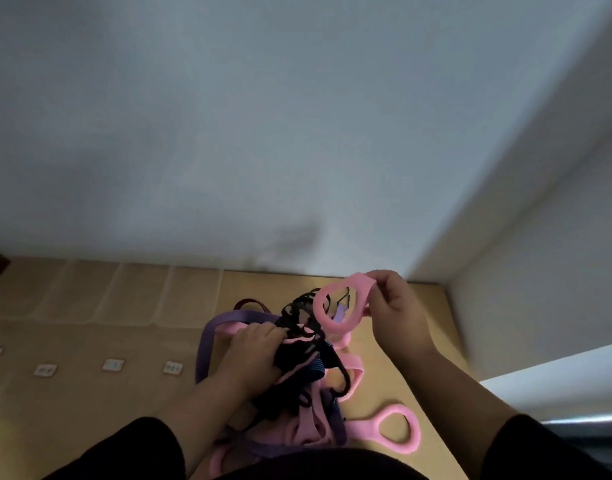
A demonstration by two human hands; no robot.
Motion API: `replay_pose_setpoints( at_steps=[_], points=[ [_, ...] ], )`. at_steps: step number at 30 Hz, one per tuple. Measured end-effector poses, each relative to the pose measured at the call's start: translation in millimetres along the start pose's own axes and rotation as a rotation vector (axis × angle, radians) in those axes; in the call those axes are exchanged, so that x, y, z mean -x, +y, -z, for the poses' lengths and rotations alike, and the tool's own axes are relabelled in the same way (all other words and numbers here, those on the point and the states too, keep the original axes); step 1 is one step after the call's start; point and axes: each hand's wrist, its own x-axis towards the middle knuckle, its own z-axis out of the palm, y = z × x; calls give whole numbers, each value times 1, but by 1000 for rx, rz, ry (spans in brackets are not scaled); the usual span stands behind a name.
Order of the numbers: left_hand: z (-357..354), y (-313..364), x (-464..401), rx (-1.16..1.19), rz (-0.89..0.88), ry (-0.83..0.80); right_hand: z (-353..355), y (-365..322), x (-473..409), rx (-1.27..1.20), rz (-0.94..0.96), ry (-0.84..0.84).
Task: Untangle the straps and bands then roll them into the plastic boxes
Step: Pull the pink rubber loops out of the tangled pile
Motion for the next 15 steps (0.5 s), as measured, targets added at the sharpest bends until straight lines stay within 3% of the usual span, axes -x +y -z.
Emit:
replay_pose_setpoints(
  at_steps=[11,15],
  points=[
    [34,-25,-6,328,306,153,-9,-92,21,-327,218,87],
    [45,-27,-2,436,291,197,-1,-136,30,-380,340,119]
  ],
)
